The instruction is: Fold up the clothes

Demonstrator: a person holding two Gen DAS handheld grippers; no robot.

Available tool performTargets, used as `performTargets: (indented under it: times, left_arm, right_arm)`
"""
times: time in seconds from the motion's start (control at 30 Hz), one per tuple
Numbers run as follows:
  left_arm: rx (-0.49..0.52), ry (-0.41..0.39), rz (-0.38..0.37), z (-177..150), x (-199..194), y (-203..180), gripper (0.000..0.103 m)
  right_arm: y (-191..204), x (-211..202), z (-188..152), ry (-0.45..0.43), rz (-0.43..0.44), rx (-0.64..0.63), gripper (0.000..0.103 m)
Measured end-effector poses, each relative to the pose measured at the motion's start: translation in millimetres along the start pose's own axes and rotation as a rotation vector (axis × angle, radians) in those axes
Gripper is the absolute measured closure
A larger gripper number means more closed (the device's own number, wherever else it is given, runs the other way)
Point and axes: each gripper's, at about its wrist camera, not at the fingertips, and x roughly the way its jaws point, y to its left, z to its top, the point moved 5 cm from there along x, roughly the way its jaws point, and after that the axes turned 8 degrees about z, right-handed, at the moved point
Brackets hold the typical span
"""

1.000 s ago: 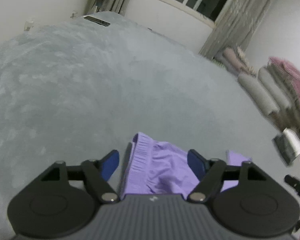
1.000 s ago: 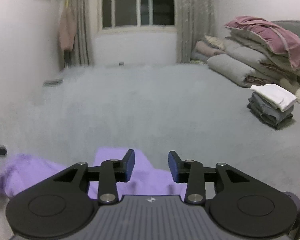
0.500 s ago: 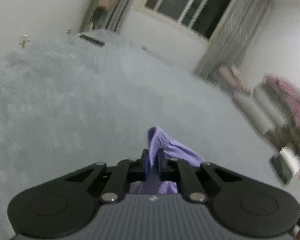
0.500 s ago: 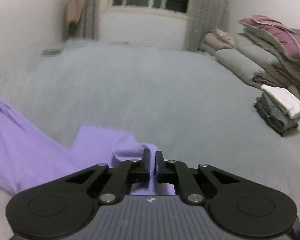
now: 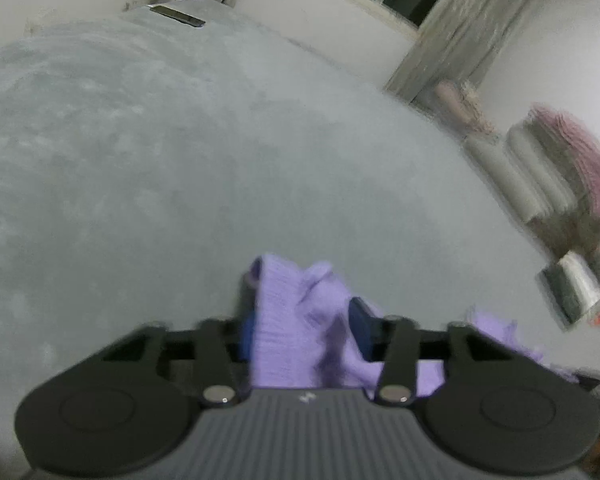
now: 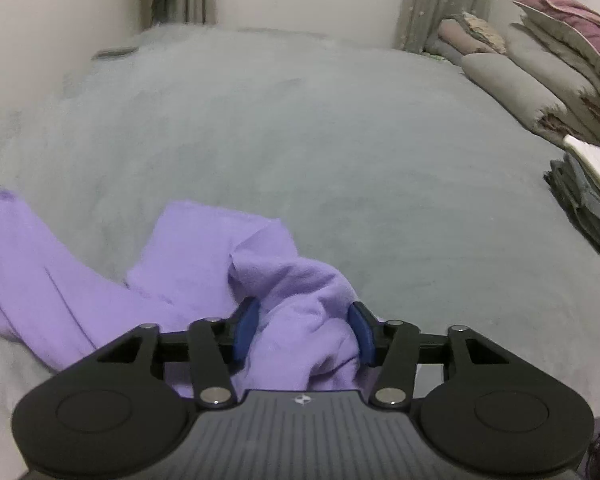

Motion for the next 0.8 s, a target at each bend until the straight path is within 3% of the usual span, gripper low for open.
performTargets:
  times: [0.03, 0.07, 0.13, 0.27, 0.33, 0.37, 0.43, 0.53, 0.63, 0.73, 0.8]
  left_arm:
    - [0.021, -0.006, 0.026, -1, 0, -2, 0.087]
    - [0.027, -0.023, 0.042, 2, -3, -3, 0.097]
    - [-0.062, -0.126, 0.004, 26, -31, 3, 0.099]
    - [-0.195, -0.417, -0.134, 74, -106, 22, 0.099]
    - [-0.240, -0.451, -0.155, 83, -121, 34, 0.099]
    - [-0.258, -0.450, -0.158, 84, -122, 40, 0.099]
    - [-0.237, -0.382, -0.129, 76, -107, 47, 0.098]
    - [-0.190, -0.200, -0.004, 51, -71, 61, 0.097]
    - [-0.243, -0.130, 0.053, 40, -53, 80, 0.096]
    - [-0.287, -0.134, 0.054, 40, -52, 91, 0.094]
    - [-0.285, -0.136, 0.047, 42, -52, 90, 0.083]
  right_arm:
    - [2, 4, 1, 0.001, -0.004, -0.025, 0.078]
    - [2, 1, 6, -0.020, -0.009, -0.027, 0.085]
    - [2, -5, 16, -0.066, -0.019, -0.029, 0.088]
    - [-15, -74, 65, -0.442, -0.017, 0.078, 0.089]
    - [-24, -114, 86, -0.649, 0.008, 0.147, 0.089]
    - [-25, -123, 92, -0.692, 0.021, 0.163, 0.089]
    - [-24, -112, 98, -0.618, 0.068, 0.158, 0.088]
    - [-29, -54, 77, -0.356, -0.014, 0.174, 0.083]
    - [-39, -39, 61, -0.289, -0.018, 0.219, 0.084]
    - [-49, -26, 46, -0.226, -0.019, 0.263, 0.084]
    - [-46, -26, 45, -0.232, -0.014, 0.243, 0.084]
